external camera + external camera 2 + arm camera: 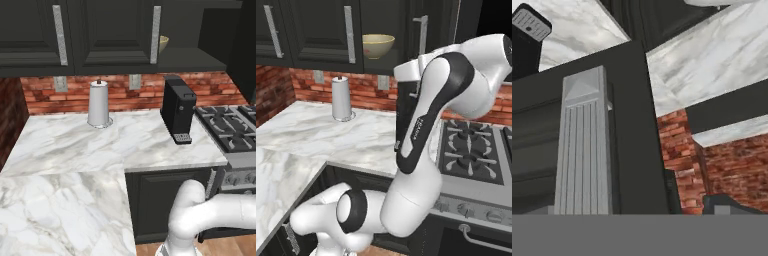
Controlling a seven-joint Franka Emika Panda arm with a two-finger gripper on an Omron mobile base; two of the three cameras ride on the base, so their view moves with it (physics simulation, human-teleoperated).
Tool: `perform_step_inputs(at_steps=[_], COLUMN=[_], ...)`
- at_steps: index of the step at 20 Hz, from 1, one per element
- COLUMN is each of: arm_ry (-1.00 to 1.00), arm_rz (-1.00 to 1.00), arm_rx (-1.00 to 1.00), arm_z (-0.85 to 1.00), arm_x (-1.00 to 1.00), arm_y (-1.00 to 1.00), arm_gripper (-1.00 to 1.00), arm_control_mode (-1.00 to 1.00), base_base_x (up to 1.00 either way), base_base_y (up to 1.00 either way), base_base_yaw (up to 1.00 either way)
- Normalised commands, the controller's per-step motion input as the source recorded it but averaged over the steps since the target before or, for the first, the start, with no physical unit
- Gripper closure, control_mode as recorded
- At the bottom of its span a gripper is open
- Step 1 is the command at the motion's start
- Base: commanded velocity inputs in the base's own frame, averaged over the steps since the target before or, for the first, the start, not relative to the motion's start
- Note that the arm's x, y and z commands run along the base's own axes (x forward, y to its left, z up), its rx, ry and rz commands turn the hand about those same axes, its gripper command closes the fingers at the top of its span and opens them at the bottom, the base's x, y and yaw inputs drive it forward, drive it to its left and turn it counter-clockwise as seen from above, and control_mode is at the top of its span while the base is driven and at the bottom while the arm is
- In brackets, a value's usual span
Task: Pick the mug and place it in the sink. Pick the bowl and place it in the open cabinet and then close the cabinet.
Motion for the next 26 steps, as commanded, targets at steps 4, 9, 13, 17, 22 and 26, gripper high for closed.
perform_step_inputs(at_steps=[4,9,13,17,22,26], arm_ry=[-0.28,-0.36,-0.27,-0.08,0.08,0.11], arm_rz=[-0.49,-0.57,-0.58,-0.57,-0.47,-0.41], arm_rx=[0.05,0.12,0.14,0.02,0.00,0.00], arm_z=[-0.56,-0.47,-0.24,-0.07,0.00,0.00], arm_x=[0.00,0.09,0.31,0.41,0.68,0.77], arm_y=[0.95,0.79,0.70,0.81,0.82,0.62], arm_gripper=[-1.00,-1.00,-1.00,-1.00,-1.00,-1.00], arm_control_mode=[-1.00,-1.00,-1.00,-1.00,-1.00,-1.00], base_base_x=[0.00,0.00,0.00,0.00,0.00,0.00], base_base_y=[0.00,0.00,0.00,0.00,0.00,0.00], base_base_yaw=[0.00,0.00,0.00,0.00,0.00,0.00])
